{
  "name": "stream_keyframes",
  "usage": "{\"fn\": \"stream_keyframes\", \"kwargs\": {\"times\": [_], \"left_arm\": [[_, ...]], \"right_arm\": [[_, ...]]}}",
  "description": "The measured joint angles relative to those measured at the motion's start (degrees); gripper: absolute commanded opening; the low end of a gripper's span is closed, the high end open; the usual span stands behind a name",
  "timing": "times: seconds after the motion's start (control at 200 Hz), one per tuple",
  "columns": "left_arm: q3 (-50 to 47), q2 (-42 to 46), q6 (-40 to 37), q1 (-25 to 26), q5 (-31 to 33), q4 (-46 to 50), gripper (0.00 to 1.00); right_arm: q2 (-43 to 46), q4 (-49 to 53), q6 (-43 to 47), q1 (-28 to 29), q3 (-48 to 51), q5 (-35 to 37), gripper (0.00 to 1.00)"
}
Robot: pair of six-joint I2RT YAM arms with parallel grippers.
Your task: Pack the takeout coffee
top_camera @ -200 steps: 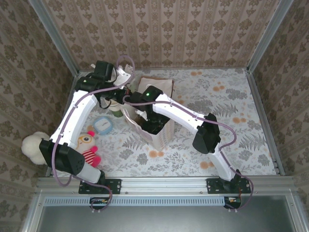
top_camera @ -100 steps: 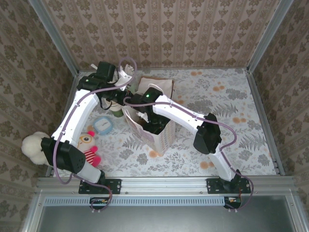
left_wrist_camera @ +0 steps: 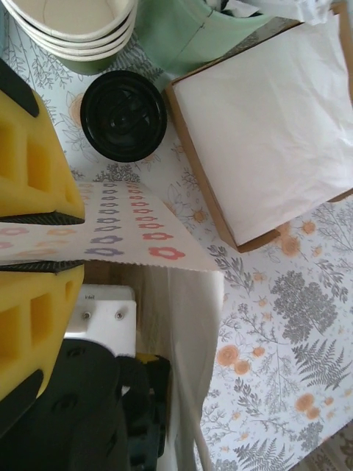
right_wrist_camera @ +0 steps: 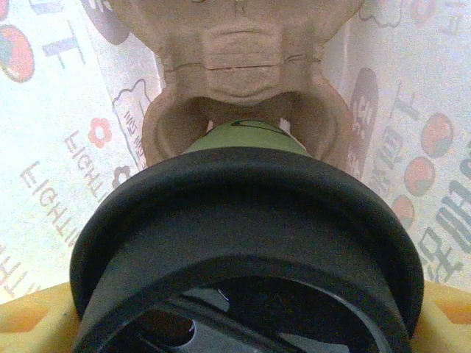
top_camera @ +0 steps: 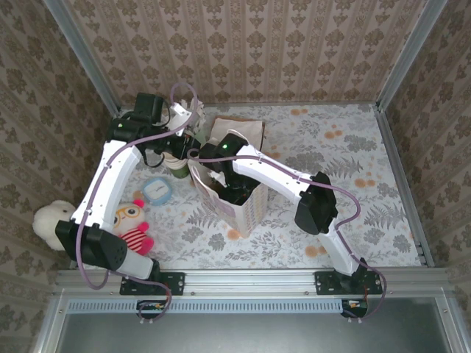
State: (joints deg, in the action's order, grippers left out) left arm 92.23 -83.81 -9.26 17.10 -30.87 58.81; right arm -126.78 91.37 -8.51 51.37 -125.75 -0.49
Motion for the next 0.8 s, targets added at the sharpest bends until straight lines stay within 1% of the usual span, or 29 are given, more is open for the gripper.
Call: {"fn": "stream_keyframes", "kwargs": {"times": [0.075,0.13,0.215,0.36,0.425,0.485,0.575,0.62,0.8], "left_arm": [[0.0,0.2,-0.3,-0.1,0.0,0.0,0.23],[-0.1,0.2,-0.5,-0.1,0.1,0.0,0.26],[-0.2,0.2,-0.9,-0.1,0.7,0.0,0.27],[-0.3,0.0,-1.0,0.5,1.5,0.0,0.25],[-0.3,-0.1,-1.1,0.9,2.0,0.0,0.21],[-0.3,-0.1,-1.2,1.2,2.4,0.0,0.14],[-0.4,-0.1,-1.5,1.5,2.7,0.0,0.06],[-0.4,-0.1,-1.7,1.6,2.9,0.0,0.0],[-0.7,-0.1,-1.9,1.8,2.8,-0.3,0.0]], "right_arm": [[0.0,0.0,0.0,0.0,0.0,0.0,0.54],[0.0,0.0,0.0,0.0,0.1,0.0,0.54],[0.0,0.0,0.0,0.0,0.2,0.0,0.54],[0.0,0.1,0.0,-0.1,0.2,-0.2,0.54],[0.0,0.2,0.0,-0.1,0.2,-0.3,0.54],[0.0,0.2,0.0,-0.2,0.2,-0.4,0.54],[0.0,0.1,0.0,-0.3,0.2,-0.4,0.54],[0.0,0.2,0.0,-0.3,0.2,-0.4,0.54],[-0.2,0.7,-0.3,-0.6,-2.8,-1.4,0.54]]}}
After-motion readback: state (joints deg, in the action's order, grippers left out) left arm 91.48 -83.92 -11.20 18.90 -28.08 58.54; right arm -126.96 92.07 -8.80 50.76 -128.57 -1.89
